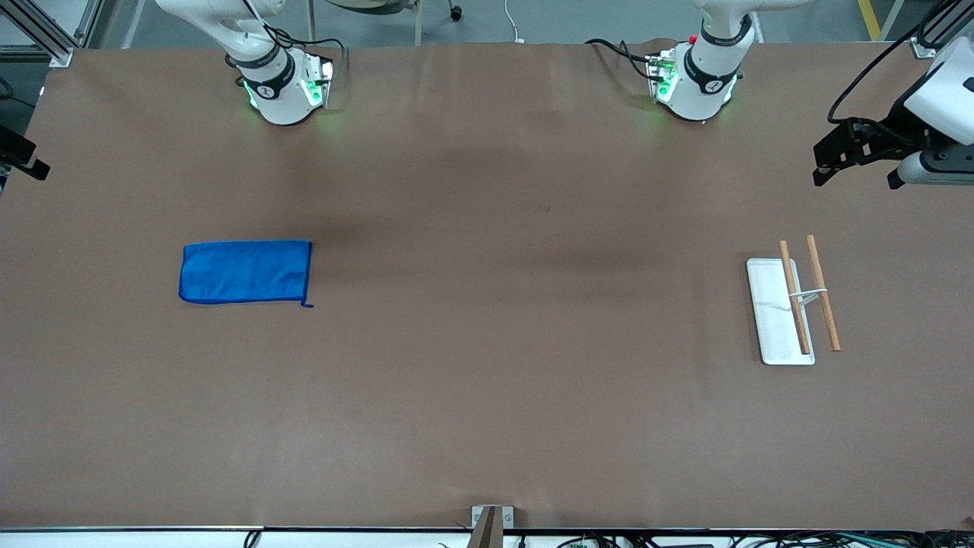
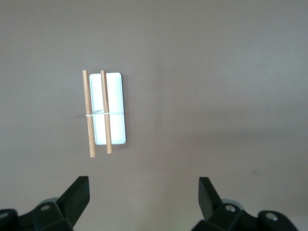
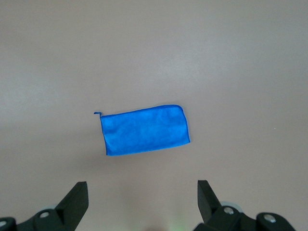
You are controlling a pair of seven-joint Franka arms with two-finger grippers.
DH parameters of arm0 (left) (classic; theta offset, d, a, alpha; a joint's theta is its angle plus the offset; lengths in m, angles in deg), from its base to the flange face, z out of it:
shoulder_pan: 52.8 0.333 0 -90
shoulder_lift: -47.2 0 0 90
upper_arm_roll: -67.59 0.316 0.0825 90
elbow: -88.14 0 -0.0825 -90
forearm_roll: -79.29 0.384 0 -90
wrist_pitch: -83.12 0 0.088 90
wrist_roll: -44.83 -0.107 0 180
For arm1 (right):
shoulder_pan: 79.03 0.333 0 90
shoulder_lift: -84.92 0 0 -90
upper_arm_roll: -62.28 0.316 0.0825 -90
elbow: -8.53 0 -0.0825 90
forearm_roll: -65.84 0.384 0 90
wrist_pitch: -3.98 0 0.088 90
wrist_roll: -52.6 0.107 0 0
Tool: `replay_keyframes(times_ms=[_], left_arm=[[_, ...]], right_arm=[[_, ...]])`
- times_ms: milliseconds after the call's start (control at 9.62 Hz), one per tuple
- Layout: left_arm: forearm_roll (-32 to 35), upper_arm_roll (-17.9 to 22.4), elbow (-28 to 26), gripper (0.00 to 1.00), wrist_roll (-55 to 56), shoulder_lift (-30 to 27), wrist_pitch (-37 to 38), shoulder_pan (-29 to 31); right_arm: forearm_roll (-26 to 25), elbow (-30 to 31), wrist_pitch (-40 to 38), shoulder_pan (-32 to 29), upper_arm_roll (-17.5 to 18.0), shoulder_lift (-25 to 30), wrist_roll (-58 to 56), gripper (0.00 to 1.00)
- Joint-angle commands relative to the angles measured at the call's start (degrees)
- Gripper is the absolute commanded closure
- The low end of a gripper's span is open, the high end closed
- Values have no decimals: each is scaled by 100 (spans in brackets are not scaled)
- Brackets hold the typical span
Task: Right arm passes towel to left arm to hang
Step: 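Reach the right gripper down to the blue towel's edge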
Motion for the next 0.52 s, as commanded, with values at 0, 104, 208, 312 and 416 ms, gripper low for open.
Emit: replay_keyframes(times_ms=[0, 104, 208, 312, 416], left_arm=[[89, -17, -18, 0, -19, 101, 89, 8], [97, 0, -18, 0, -19, 101, 89, 17], [106, 18, -18, 0, -27, 101, 89, 8], [167, 18, -18, 0, -19, 101, 89, 17], [229, 18, -18, 0, -19, 110, 89, 8]], right_arm=[[-91, -44, -49, 35, -14, -8, -15, 0], [-91, -35, -57, 44, -14, -8, 20, 0], [-91, -18, -57, 44, -14, -8, 38, 0], [-91, -17, -57, 44, -14, -8, 38, 0], [-91, -9, -66, 44, 21, -8, 38, 0]])
